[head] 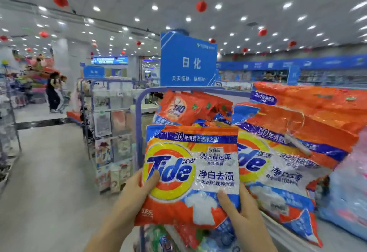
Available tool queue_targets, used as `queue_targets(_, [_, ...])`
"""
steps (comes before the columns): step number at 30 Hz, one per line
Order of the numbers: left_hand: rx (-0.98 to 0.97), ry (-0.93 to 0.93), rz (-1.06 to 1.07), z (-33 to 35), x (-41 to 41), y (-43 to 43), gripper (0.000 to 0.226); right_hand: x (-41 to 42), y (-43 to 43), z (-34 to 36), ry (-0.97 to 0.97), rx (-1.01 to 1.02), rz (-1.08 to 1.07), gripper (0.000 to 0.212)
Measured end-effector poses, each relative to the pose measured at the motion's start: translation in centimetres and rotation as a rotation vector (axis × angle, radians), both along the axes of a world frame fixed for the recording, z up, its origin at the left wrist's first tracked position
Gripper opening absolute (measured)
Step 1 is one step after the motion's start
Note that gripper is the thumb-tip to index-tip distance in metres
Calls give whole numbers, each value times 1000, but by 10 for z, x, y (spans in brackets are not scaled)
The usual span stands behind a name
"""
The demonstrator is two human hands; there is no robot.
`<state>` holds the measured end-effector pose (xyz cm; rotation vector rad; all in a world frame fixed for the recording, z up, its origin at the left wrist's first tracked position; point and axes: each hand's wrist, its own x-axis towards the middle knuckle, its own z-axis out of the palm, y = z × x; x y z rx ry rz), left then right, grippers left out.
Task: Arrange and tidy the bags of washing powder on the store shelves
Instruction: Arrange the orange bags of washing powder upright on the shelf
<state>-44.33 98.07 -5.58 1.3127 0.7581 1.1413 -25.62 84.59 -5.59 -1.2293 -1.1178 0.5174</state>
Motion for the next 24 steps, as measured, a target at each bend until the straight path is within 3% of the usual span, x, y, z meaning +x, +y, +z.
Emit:
queue_targets(10, [189, -16, -377, 21, 65, 183, 38, -6, 120, 9, -143, 33, -415, 52])
queue_targets(15, [337, 26, -507, 52, 119, 233, 39, 5, 158, 33, -261, 22, -703, 30])
queue_targets(19, [440, 1, -533, 69, 157, 240, 14, 19, 172, 44, -334, 2, -940, 43])
queue_targets(24, [464, -31, -479, 80, 187, 245, 20, 35, 197, 64, -368, -90, -1108, 72])
